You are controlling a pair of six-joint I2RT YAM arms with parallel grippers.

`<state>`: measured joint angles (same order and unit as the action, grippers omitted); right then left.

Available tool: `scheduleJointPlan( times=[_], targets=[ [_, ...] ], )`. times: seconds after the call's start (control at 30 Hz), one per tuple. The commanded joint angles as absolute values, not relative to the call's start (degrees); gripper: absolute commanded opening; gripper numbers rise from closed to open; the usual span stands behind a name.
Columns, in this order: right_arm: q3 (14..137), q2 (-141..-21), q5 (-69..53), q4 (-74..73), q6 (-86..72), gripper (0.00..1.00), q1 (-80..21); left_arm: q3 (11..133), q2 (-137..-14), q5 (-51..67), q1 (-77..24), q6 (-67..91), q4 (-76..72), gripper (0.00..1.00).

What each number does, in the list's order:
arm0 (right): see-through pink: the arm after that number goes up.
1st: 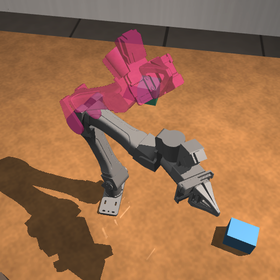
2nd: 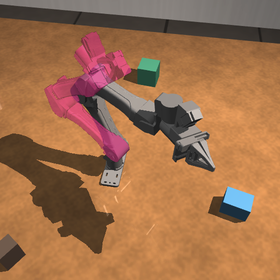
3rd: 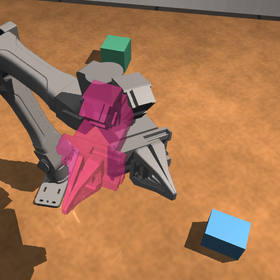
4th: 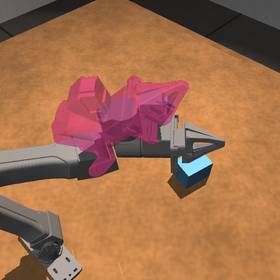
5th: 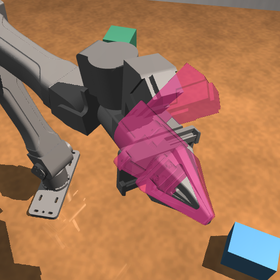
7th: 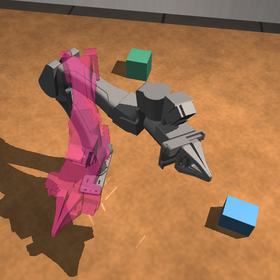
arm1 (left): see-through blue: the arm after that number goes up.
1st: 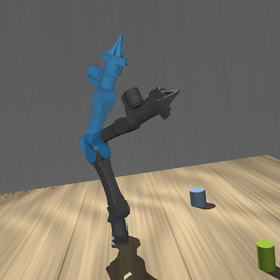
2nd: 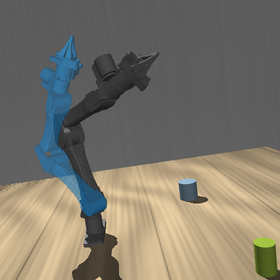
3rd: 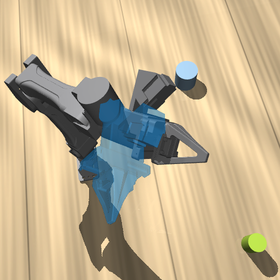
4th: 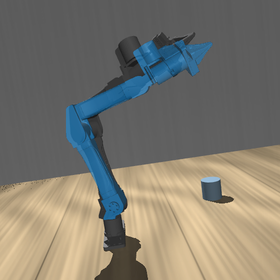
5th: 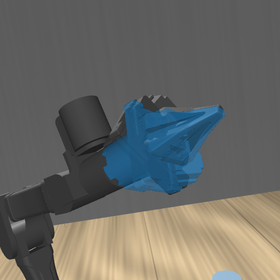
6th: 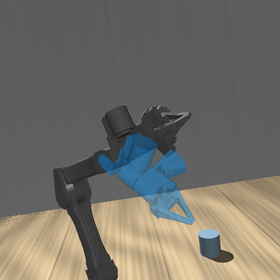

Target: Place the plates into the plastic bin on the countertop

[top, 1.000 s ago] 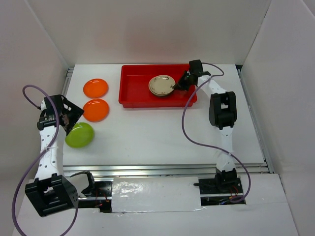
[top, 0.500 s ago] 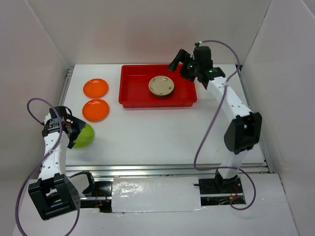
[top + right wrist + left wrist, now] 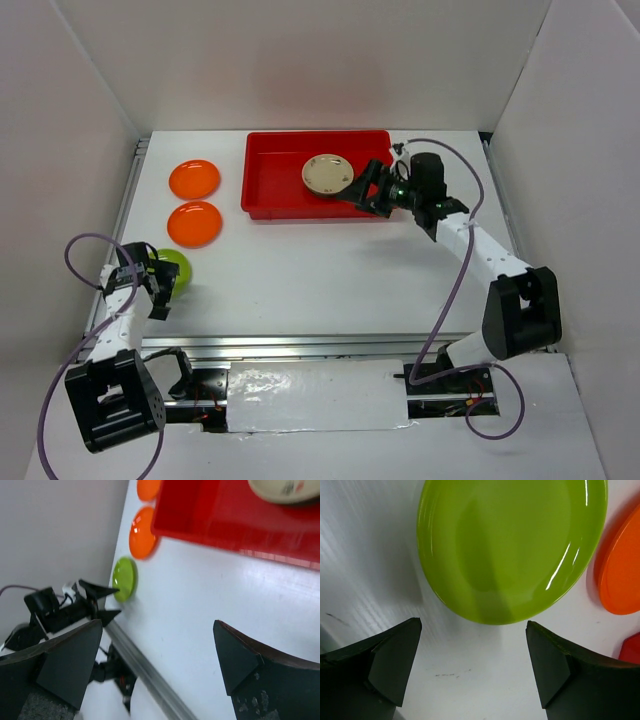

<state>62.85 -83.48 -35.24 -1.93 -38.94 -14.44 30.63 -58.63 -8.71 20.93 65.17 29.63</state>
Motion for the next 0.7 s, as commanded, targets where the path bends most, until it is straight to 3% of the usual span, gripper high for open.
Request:
scheduleJointPlan(
  times=[0.0, 0.27, 0.37, 0.53, 0.57, 0.67],
  targets=[
    [58.29, -77.18, -42.36, 10.26, -41.92, 1.00, -14.68, 27.61, -58.71, -10.01, 21.45, 72.14, 20.06, 0.99],
    [56.51, -76.99, -45.61, 12.21, -43.33, 1.00, -12.57, 23.39, -60.65, -13.71, 21.36, 80.14, 18.29, 0.98],
    [55.29, -77.34, -46.93, 14.66, -45.26, 1.00, -11.08, 22.24, -60.12, -14.06, 21.36, 81.73, 17.84, 0.88],
    [53.79, -77.43, -48.51, 16.52, -47.46, 1.00, -8.88, 21.89, -59.77, -14.68, 21.36, 82.96, 19.16, 0.59],
    [53.62, -77.17, -48.52, 16.61, -47.63, 1.00, -8.79, 21.71, -59.16, -14.85, 21.36, 83.06, 19.68, 0.47],
    [53.09, -76.55, -48.34, 16.70, -47.81, 1.00, -8.26, 20.13, -57.31, -15.29, 21.36, 83.93, 19.69, 0.31]
  ],
)
